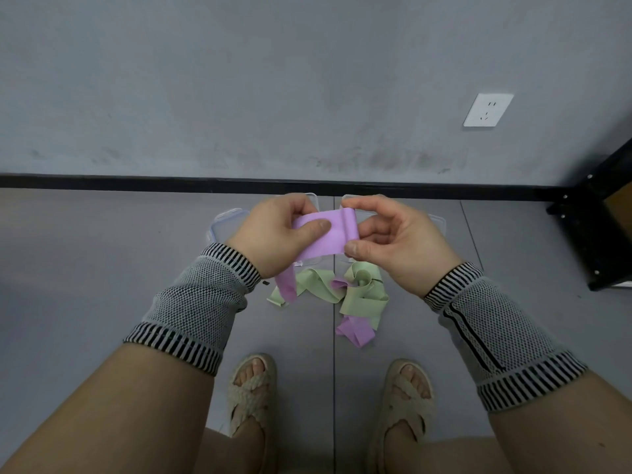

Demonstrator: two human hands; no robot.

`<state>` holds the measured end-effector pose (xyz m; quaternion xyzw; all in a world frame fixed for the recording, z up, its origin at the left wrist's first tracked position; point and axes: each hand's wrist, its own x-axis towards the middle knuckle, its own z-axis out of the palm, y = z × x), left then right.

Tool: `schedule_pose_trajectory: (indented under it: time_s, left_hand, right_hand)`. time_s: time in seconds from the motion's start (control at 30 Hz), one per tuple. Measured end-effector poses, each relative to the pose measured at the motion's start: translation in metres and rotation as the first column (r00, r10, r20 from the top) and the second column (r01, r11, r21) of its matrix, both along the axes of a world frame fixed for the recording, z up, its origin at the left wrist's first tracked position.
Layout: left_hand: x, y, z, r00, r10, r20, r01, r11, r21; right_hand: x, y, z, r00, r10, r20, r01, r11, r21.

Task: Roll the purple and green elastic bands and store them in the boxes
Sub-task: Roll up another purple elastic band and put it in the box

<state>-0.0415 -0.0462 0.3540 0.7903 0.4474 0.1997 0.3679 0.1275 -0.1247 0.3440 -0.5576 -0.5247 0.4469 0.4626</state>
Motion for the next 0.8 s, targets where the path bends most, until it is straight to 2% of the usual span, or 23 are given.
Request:
schedule_pose_trajectory:
  time_s: [0.3, 0.57, 0.67, 0.8]
  left_hand:
    - [0.006, -0.004, -0.002, 0.985, 0.078, 0.156, -0.071, 0.996, -0.052]
    - [0.015, -0.008, 0.0, 0.982, 0.121, 0.144, -0.116, 0.992, -0.042]
    - [0.015, -0.008, 0.002, 0.977, 0.126, 0.172, -0.116, 0.991, -0.07]
    - [0.009, -0.004, 0.0, 0.97, 0.131, 0.205, -0.099, 0.982, -0.158]
  right_hand:
    - [-0.005, 0.004, -0.001, 0.996, -0.012, 0.084, 0.01, 0.999, 0.034]
    - [-0.012, 0.007, -0.006, 0.985, -0.074, 0.157, 0.066, 0.996, 0.059]
    - [-0.014, 0.007, -0.005, 0.987, -0.077, 0.142, 0.069, 0.996, 0.057]
    - [-0.012, 0.003, -0.002, 0.999, -0.01, 0.043, 0.01, 1.0, 0.01]
